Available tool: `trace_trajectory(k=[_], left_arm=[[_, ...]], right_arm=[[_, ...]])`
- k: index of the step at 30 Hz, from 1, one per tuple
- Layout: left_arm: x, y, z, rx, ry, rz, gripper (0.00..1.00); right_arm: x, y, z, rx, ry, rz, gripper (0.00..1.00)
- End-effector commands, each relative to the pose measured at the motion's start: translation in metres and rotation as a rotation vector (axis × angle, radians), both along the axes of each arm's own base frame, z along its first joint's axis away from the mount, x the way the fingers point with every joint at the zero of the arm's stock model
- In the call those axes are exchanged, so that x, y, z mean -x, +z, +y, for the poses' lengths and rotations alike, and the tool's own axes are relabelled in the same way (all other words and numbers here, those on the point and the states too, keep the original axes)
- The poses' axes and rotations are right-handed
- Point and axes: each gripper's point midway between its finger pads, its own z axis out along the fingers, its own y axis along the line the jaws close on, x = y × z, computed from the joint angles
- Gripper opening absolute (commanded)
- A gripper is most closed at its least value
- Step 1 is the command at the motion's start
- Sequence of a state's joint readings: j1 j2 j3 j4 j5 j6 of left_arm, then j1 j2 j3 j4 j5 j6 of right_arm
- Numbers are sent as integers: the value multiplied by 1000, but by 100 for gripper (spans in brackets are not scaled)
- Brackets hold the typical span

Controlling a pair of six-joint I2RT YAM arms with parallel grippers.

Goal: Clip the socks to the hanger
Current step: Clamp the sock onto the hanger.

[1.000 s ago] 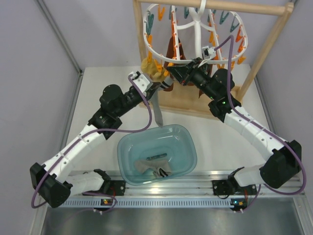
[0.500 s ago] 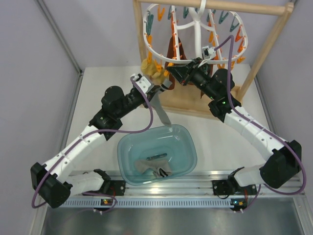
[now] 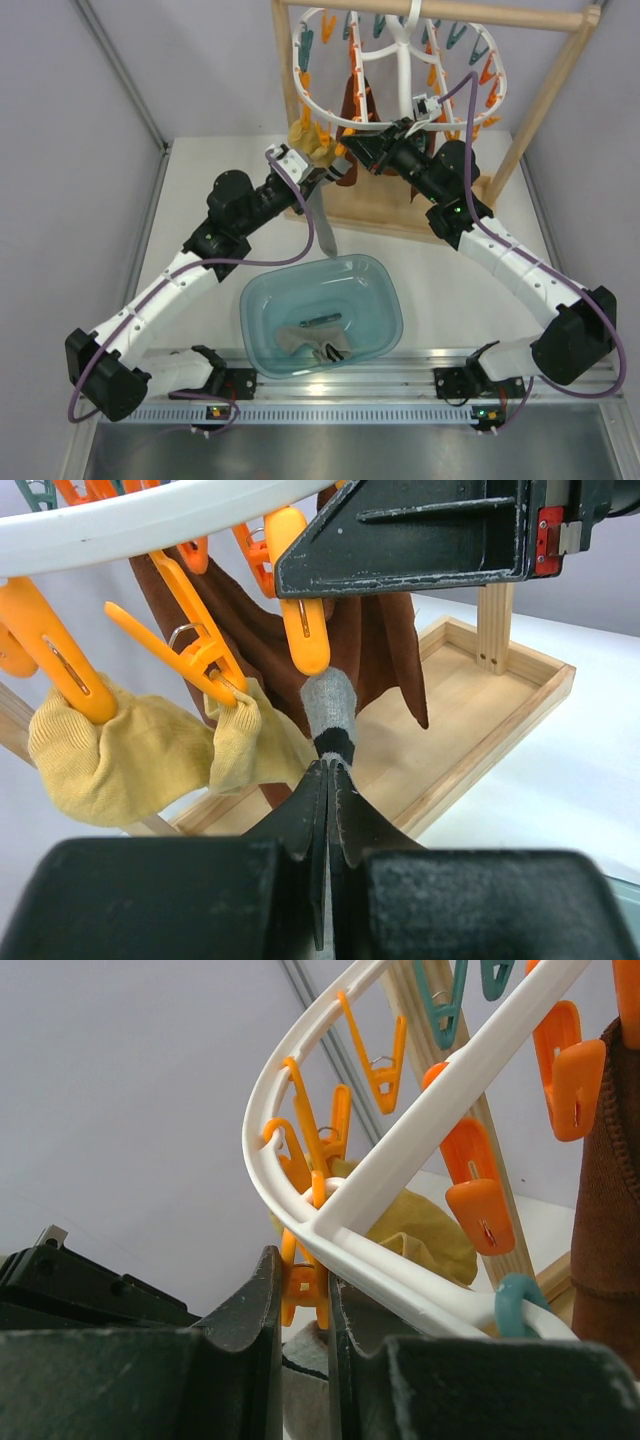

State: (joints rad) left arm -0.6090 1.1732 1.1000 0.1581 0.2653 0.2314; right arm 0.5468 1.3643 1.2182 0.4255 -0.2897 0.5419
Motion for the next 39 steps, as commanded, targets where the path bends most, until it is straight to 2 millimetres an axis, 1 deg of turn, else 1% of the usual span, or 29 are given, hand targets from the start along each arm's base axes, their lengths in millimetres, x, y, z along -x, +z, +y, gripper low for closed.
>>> trace_trajectory(k=[1, 4, 15, 23, 32, 33, 34, 35, 39], left_arm=[[2, 43, 1, 66, -8, -107, 0], [2, 47, 1, 72, -10, -113, 0], [0, 52, 5, 75, 9, -127, 0], [-4, 66, 1, 98, 2, -153, 0], [-9, 65, -2, 102, 9, -145, 0], [-10, 66, -2, 103, 12, -146, 0], [-11, 65, -2, 102, 13, -145, 0], [-11, 65, -2, 101, 14, -144, 0], [-11, 65, -3, 101, 11, -146, 0]], right_arm=[[7, 35, -8, -42, 0, -91, 0], [7, 35, -8, -42, 1, -91, 0], [7, 34, -8, -38, 2, -91, 0], [8, 35, -7, -42, 8, -90, 0], [10, 35, -6, -44, 20, -87, 0], [11, 37, -6, -46, 22, -88, 2], [10, 36, -6, -46, 23, -86, 6], [10, 37, -6, -47, 23, -85, 19], [10, 37, -5, -47, 26, -81, 32]])
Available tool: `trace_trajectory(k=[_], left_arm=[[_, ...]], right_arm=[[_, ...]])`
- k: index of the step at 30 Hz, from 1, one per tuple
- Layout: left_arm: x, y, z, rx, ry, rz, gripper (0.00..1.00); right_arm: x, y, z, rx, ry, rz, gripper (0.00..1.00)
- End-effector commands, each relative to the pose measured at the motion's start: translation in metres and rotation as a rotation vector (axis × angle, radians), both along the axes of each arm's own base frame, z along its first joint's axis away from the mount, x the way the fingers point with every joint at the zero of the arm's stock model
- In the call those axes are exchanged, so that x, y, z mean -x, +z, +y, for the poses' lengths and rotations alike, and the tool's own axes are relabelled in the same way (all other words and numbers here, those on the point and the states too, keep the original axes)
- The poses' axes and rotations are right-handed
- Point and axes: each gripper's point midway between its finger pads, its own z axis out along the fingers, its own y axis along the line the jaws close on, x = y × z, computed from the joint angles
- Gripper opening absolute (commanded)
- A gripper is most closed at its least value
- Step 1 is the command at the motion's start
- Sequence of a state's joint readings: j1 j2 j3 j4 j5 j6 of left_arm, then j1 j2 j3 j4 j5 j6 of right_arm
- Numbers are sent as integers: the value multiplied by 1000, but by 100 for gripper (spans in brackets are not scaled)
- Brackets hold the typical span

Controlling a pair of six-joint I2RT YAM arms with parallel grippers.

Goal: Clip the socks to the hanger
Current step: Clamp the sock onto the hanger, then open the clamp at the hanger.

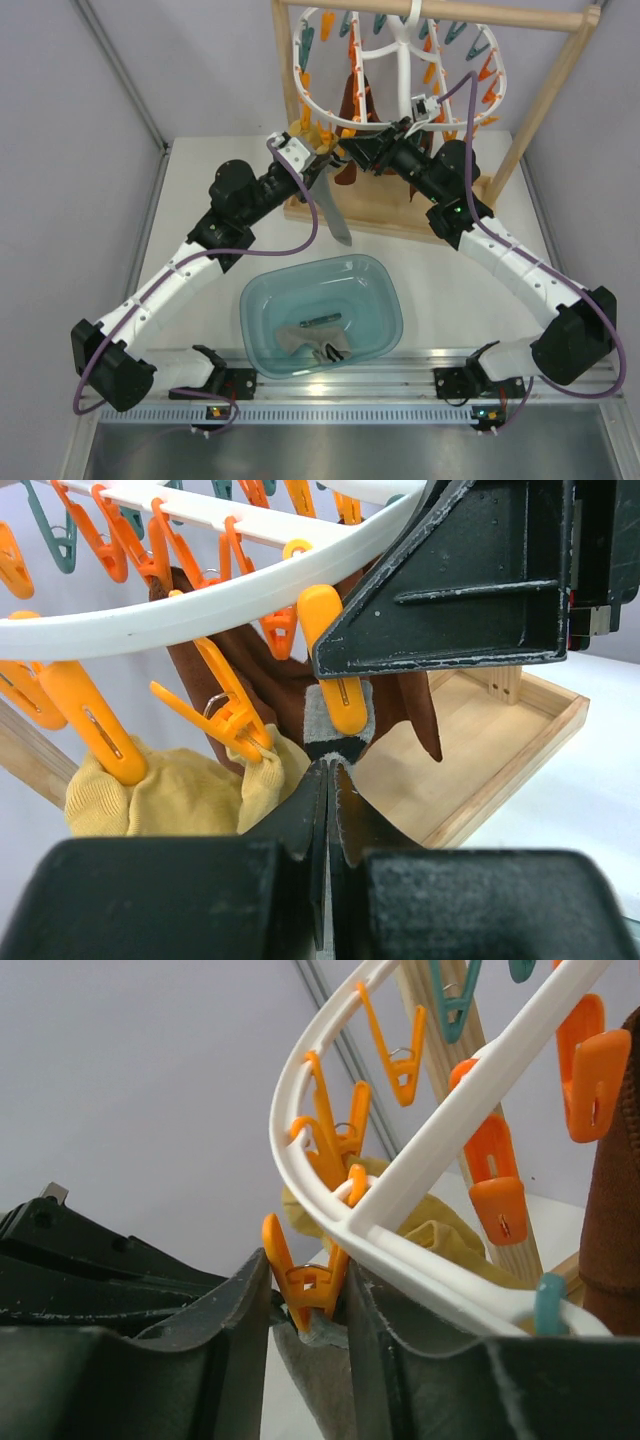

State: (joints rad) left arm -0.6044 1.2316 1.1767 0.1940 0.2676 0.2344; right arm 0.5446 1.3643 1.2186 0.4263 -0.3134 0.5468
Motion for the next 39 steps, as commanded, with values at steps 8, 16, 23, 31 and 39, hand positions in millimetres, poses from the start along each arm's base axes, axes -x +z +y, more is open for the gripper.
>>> trace_trajectory(k=[8, 16, 23, 31, 39], left_arm=[[5, 28, 4, 56, -2, -52, 0], [23, -7, 8, 72, -27, 124, 26], [47, -21, 19, 117, -40, 214, 55], [74, -18, 31, 66, -76, 178, 80], [87, -34, 27, -81, -100, 64, 79]], right_arm=[[9, 38, -7, -45, 9, -81, 53], [32, 27, -4, -10, 87, -41, 57], [49, -4, -9, 42, 89, 32, 74], [75, -19, -21, 86, 99, 42, 82], [114, -19, -48, 196, 83, -117, 91]])
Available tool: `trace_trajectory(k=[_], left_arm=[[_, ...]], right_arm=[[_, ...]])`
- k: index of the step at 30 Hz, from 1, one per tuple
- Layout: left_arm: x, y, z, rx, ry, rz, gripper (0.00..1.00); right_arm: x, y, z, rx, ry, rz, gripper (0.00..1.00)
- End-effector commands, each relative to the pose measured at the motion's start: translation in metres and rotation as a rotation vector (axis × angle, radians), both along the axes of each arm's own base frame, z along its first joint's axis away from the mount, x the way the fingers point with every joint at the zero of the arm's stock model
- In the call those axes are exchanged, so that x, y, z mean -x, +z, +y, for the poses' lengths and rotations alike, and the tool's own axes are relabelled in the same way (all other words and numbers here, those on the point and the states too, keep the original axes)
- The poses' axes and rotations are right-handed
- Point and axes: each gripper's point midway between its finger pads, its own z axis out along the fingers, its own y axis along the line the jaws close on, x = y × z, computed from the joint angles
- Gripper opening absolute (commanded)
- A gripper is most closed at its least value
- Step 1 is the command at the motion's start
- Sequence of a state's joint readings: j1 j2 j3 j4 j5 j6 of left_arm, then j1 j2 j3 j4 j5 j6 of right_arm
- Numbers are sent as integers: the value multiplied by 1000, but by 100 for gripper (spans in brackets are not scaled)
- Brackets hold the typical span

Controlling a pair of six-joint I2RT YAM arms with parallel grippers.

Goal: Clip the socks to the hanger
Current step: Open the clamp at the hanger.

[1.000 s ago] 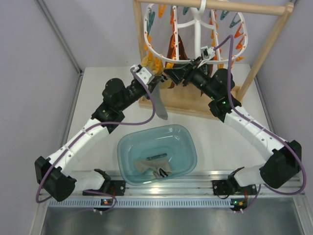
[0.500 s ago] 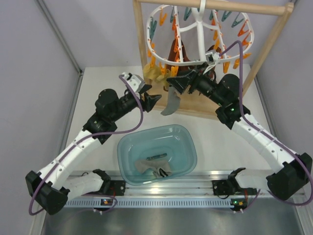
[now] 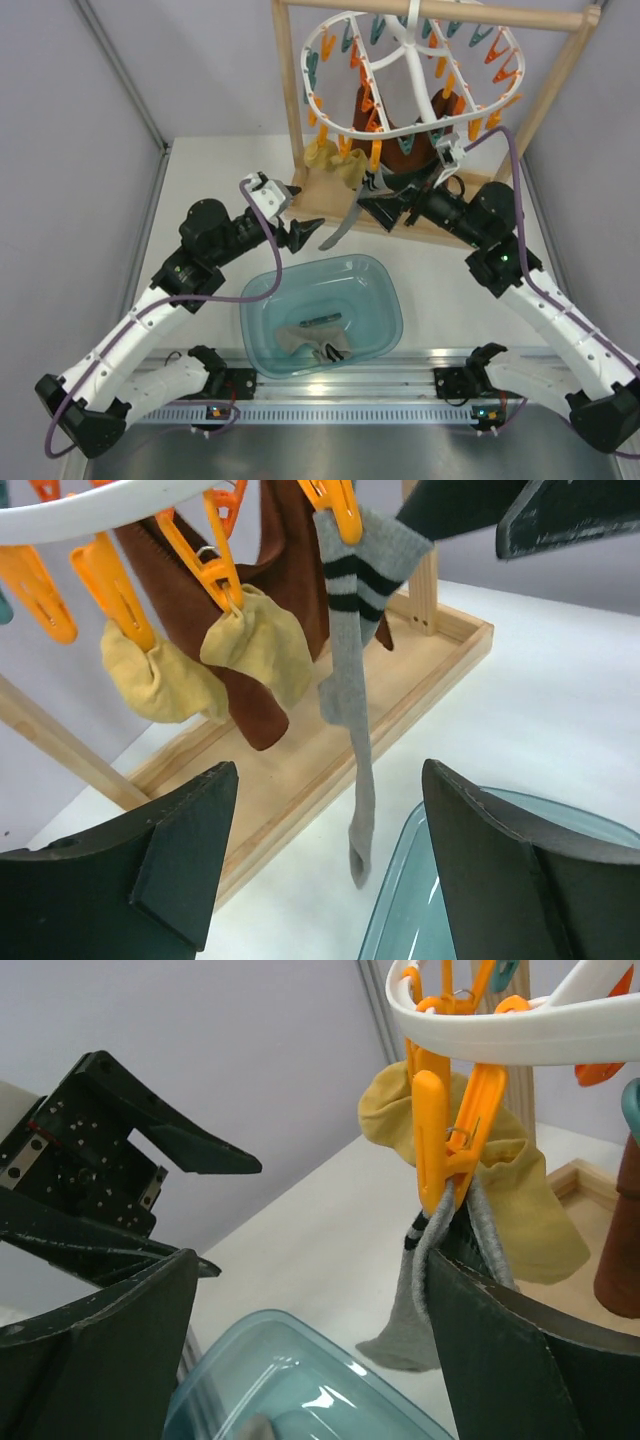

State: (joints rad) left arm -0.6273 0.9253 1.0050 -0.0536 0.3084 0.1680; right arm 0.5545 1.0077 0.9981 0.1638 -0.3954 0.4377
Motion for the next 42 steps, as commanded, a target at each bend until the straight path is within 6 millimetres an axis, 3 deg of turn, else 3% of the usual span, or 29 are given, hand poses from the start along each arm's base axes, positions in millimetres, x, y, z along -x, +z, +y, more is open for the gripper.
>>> trace_trajectory(k=[1, 3, 8, 10, 14, 18, 19, 21, 22, 24, 25, 28, 29, 30, 32, 33, 35, 36, 37, 40, 42], left_arm=[[6, -4, -9, -74, -42, -98, 79], [5, -9, -18, -84, -58, -107, 79], [9, 13, -45, -26, -118, -181, 79], [10, 6, -62, -27, -151, -167, 77], [1, 27, -75, 89, -119, -162, 75], [-6, 30, -73, 164, -73, -79, 73], [-5, 18, -73, 161, -76, -54, 73], [2, 13, -66, 161, -71, -46, 73], [0, -3, -62, 129, -52, -28, 73], [5, -6, -50, 129, -23, -20, 73], [6, -20, -46, 101, -13, 10, 73], [18, -25, -39, 91, -31, 32, 74], [20, -25, -37, 90, -29, 31, 75], [23, -21, -33, 96, -31, 17, 76], [24, -20, -30, 78, -26, -7, 76], [23, -16, -29, 80, -21, -13, 76], [25, -19, -30, 50, -32, 0, 77], [26, -18, -32, 42, -45, -7, 77], [24, -22, -34, 21, -48, -16, 77], [20, -31, -44, -28, -83, -48, 78], [17, -21, -50, -15, -90, -85, 78]], right_arm=[[29, 13, -13, 66, 20, -145, 93], [36, 14, -22, 109, 2, -218, 97], [33, 21, -45, 198, -110, -293, 100], [31, 25, -51, 204, -142, -298, 100], [41, 34, -43, 231, -60, -360, 93], [29, 23, -17, 239, 42, -315, 86], [29, 23, -12, 230, 70, -316, 85], [20, 18, -1, 207, 95, -301, 84], [21, 25, 5, 176, 125, -335, 83], [19, 23, 15, 143, 166, -300, 81], [23, 28, 18, 119, 192, -310, 79], [37, 32, 19, 95, 250, -292, 77], [40, 28, 16, 96, 245, -296, 77], [51, 39, 6, 78, 222, -340, 76], [47, 38, -10, 70, 107, -347, 75], [59, 54, -26, 41, 51, -391, 75], [57, 56, -47, 58, -71, -440, 75], [70, 65, -60, 46, -104, -493, 75], [69, 68, -69, 44, -151, -516, 75], [76, 69, -81, 52, -201, -577, 77], [78, 67, -83, 47, -213, -600, 77]])
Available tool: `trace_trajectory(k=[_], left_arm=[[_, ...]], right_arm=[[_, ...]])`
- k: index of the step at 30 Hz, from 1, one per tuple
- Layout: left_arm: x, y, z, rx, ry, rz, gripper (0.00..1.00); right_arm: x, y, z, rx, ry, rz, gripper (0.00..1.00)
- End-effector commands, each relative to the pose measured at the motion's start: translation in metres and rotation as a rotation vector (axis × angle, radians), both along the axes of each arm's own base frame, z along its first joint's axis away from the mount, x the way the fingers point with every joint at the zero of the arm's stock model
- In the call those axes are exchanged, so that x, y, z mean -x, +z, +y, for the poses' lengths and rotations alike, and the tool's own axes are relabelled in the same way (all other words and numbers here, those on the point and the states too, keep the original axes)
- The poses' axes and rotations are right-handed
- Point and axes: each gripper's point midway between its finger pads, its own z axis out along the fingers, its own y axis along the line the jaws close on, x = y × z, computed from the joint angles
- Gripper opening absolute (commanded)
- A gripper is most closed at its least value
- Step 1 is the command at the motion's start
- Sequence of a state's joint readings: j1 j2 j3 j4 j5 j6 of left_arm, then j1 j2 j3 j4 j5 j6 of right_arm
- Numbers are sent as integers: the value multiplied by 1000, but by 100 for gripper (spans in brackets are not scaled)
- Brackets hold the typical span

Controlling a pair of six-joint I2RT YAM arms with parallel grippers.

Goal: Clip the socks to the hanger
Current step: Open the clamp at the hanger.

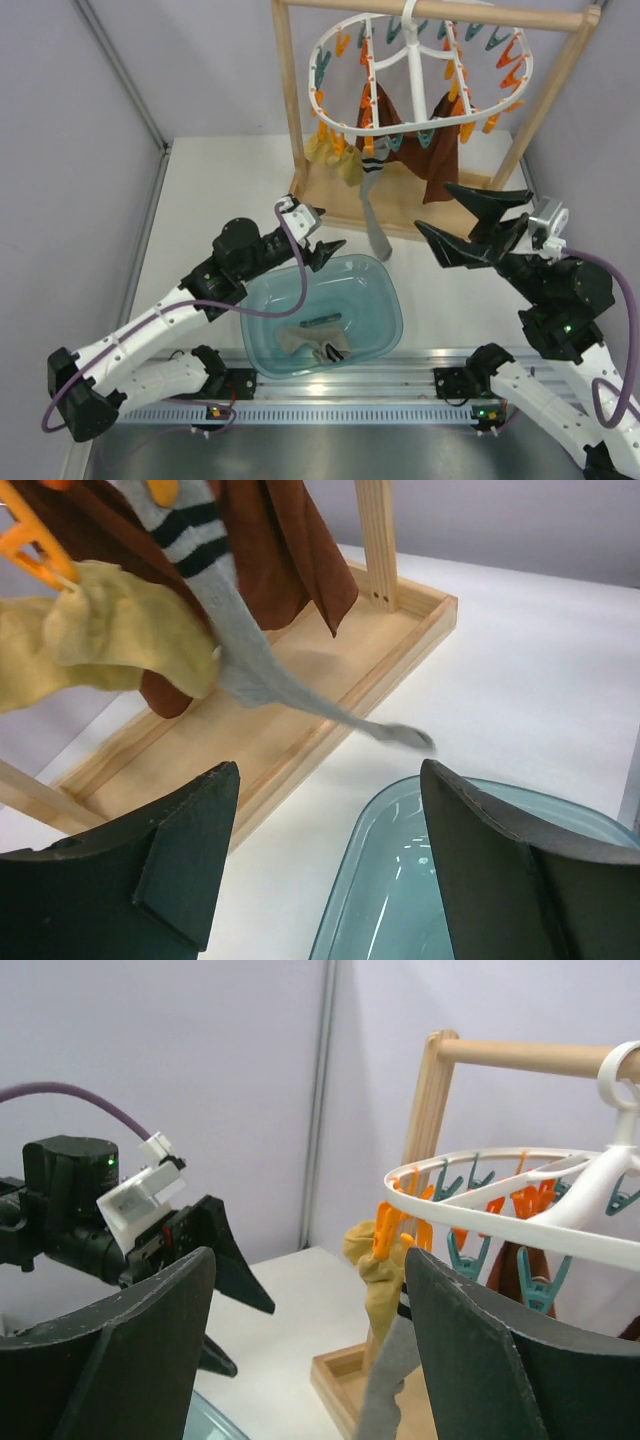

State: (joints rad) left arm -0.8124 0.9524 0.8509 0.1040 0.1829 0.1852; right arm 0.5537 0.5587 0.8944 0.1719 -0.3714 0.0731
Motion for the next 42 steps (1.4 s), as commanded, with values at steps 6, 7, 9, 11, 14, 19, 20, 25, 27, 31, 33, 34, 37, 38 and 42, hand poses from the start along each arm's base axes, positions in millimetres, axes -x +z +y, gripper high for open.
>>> trace_trajectory(k=[6, 7, 9, 11, 14, 19, 20, 25, 27, 31, 33, 34, 37, 38, 42], left_arm=[[-17, 68, -42, 114, -57, -113, 74], [-20, 71, -47, 135, -51, -117, 74], [-22, 68, -68, 151, -62, -143, 72], [-22, 85, -82, 227, -61, -201, 69], [-33, 86, -105, 284, -27, -233, 69], [-82, 87, -120, 385, 114, -236, 70], [-89, 95, -118, 424, 128, -249, 70], [-118, 117, -112, 481, 201, -298, 73], [-137, 131, -96, 502, 260, -313, 74], [-152, 145, -66, 498, 299, -343, 74], [-150, 148, -52, 490, 297, -356, 74], [-146, 149, -48, 488, 282, -361, 74], [-128, 144, -42, 452, 198, -376, 75], [-120, 141, -46, 435, 152, -383, 76], [-98, 127, -52, 394, 41, -385, 78]], right_arm=[[-45, -8, -34, -53, -297, 24, 70], [-55, -11, -43, -65, -364, 36, 67], [-65, -16, -42, -59, -382, 65, 66], [-75, -16, -43, -62, -404, 108, 65], [-91, -17, -45, -79, -445, 157, 63], [-111, -4, -61, -123, -503, 188, 61], [-118, -6, -63, -129, -511, 208, 61], [-138, 5, -81, -144, -543, 199, 61], [-146, 8, -86, -147, -549, 195, 61], [-143, 28, -78, -122, -494, 119, 61], [-143, 32, -73, -105, -470, 98, 61], [-138, 38, -68, -95, -443, 73, 61], [-134, 49, -58, -84, -386, 22, 61], [-137, 50, -55, -77, -372, 15, 61], [-146, 50, -42, -63, -313, 26, 60]])
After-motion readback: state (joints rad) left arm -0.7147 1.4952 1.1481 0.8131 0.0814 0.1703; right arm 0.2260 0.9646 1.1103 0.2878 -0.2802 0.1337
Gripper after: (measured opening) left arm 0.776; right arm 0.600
